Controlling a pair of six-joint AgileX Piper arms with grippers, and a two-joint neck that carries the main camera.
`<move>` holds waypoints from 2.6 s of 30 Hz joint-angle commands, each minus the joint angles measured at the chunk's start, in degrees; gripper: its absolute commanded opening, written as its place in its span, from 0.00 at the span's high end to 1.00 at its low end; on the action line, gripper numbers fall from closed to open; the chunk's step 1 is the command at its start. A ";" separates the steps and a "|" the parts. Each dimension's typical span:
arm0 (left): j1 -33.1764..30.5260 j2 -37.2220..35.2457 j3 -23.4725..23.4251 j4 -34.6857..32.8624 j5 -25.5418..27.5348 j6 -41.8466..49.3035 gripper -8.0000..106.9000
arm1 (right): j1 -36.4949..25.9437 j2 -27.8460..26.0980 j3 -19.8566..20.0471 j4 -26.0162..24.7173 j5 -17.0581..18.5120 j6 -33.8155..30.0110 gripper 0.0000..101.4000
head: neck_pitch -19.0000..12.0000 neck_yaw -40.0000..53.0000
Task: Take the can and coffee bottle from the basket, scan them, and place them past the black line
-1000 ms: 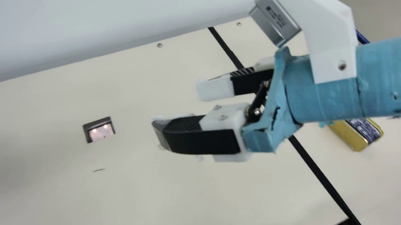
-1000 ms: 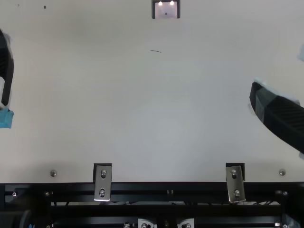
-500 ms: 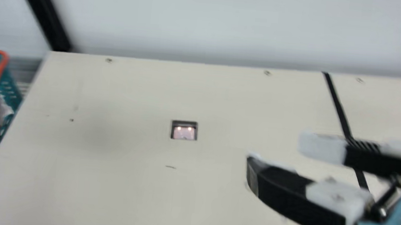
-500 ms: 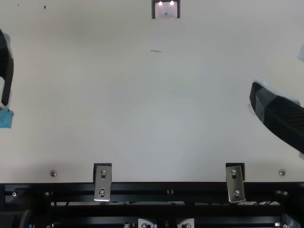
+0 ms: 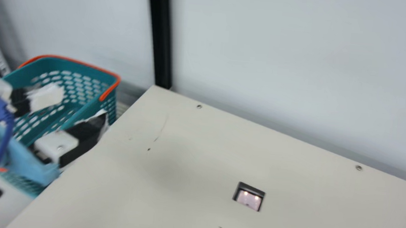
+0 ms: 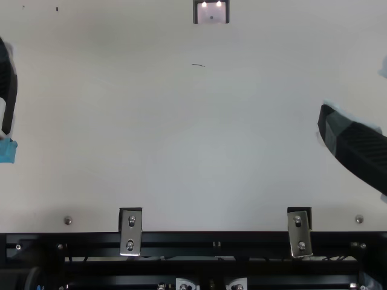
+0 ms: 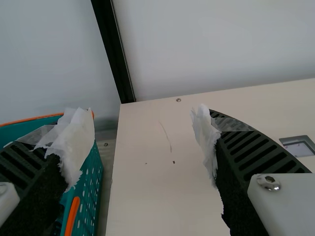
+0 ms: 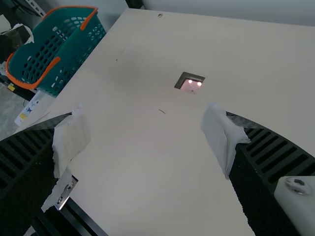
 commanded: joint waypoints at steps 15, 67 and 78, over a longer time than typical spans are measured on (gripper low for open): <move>0.00 0.00 0.00 0.00 0.00 0.00 0.15 | 0.00 0.00 0.00 0.00 0.00 0.00 0.00 | -1.93 8.02; 30.03 59.76 -50.82 14.67 33.09 4.01 0.15 | 0.00 0.00 0.00 0.00 0.00 0.00 0.00 | -1.93 8.02; 32.87 68.35 -51.09 17.34 33.52 3.49 0.15 | 0.00 0.00 0.00 0.00 0.00 0.00 0.00 | -1.93 8.02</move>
